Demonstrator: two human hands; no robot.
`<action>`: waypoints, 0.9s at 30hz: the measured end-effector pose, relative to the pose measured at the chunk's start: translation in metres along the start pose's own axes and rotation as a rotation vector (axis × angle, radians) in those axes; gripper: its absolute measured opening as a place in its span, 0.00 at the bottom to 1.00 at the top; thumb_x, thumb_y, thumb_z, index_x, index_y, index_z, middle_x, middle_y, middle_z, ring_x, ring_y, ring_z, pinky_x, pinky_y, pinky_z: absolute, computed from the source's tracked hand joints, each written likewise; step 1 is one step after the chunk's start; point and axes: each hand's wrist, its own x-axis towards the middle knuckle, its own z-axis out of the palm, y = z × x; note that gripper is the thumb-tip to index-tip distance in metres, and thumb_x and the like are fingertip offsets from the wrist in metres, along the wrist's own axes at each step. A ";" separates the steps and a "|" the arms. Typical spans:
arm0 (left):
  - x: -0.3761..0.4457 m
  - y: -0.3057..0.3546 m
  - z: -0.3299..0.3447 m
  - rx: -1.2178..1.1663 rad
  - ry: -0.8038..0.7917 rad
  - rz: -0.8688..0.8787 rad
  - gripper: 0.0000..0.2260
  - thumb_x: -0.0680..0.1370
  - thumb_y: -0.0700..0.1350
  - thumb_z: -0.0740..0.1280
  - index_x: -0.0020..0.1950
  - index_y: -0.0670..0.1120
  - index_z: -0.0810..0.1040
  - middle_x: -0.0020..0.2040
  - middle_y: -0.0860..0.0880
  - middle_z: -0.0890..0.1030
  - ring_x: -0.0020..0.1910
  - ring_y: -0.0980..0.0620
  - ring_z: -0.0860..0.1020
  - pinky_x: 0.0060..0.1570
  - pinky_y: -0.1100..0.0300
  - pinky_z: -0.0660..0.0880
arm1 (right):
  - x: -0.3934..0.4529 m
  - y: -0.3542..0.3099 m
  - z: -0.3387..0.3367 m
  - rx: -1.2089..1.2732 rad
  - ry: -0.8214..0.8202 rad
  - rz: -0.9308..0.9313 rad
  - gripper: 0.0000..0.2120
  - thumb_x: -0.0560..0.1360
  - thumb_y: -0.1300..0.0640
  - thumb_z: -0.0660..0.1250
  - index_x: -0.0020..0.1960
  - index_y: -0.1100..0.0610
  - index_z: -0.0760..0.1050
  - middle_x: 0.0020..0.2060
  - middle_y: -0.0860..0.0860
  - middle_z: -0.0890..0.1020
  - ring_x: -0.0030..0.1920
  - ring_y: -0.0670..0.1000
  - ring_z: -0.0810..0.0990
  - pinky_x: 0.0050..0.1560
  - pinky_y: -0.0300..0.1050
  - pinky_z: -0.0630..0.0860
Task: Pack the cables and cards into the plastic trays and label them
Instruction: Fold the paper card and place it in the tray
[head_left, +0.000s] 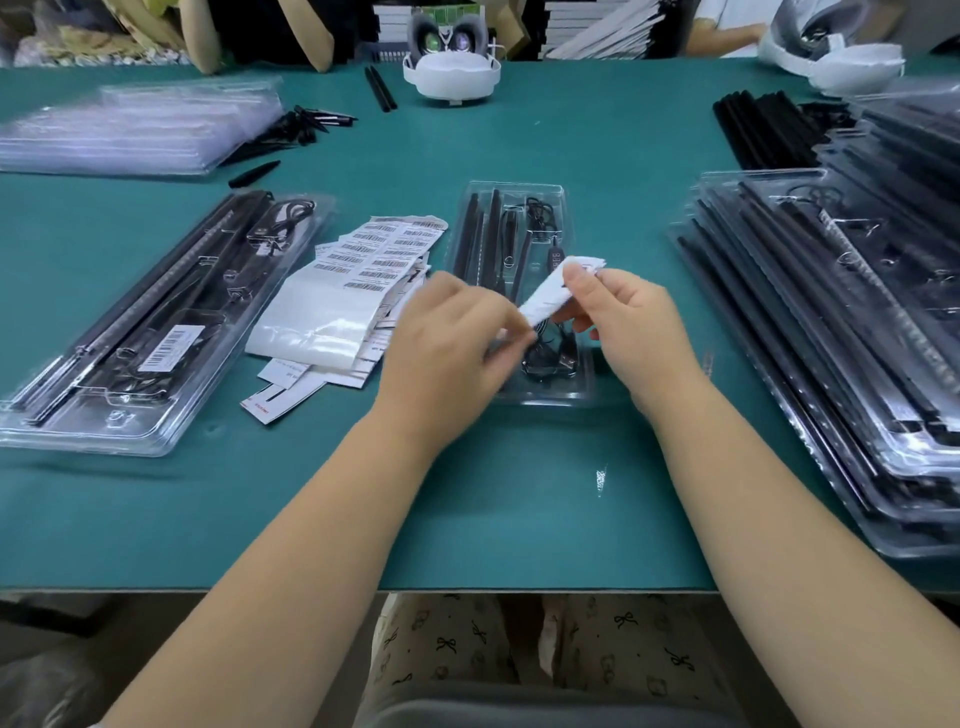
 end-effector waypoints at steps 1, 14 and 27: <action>0.000 0.002 0.002 -0.014 -0.049 0.034 0.07 0.73 0.43 0.73 0.39 0.40 0.81 0.36 0.49 0.81 0.38 0.44 0.74 0.42 0.58 0.68 | 0.002 0.001 -0.001 0.001 0.023 0.016 0.12 0.77 0.53 0.66 0.35 0.52 0.78 0.30 0.45 0.79 0.31 0.42 0.74 0.34 0.33 0.70; -0.006 0.004 0.011 0.116 -0.627 -0.041 0.29 0.74 0.65 0.62 0.67 0.47 0.75 0.67 0.48 0.75 0.68 0.46 0.70 0.65 0.51 0.65 | 0.022 0.007 -0.039 0.234 0.169 0.361 0.15 0.76 0.63 0.67 0.61 0.57 0.74 0.40 0.50 0.81 0.26 0.42 0.77 0.27 0.36 0.73; -0.004 0.014 0.008 -0.037 -0.660 -0.240 0.14 0.83 0.50 0.52 0.50 0.40 0.69 0.56 0.41 0.78 0.51 0.40 0.74 0.61 0.58 0.60 | 0.014 -0.004 -0.047 -0.159 0.099 0.535 0.11 0.70 0.63 0.62 0.51 0.64 0.77 0.38 0.55 0.72 0.30 0.53 0.68 0.33 0.41 0.63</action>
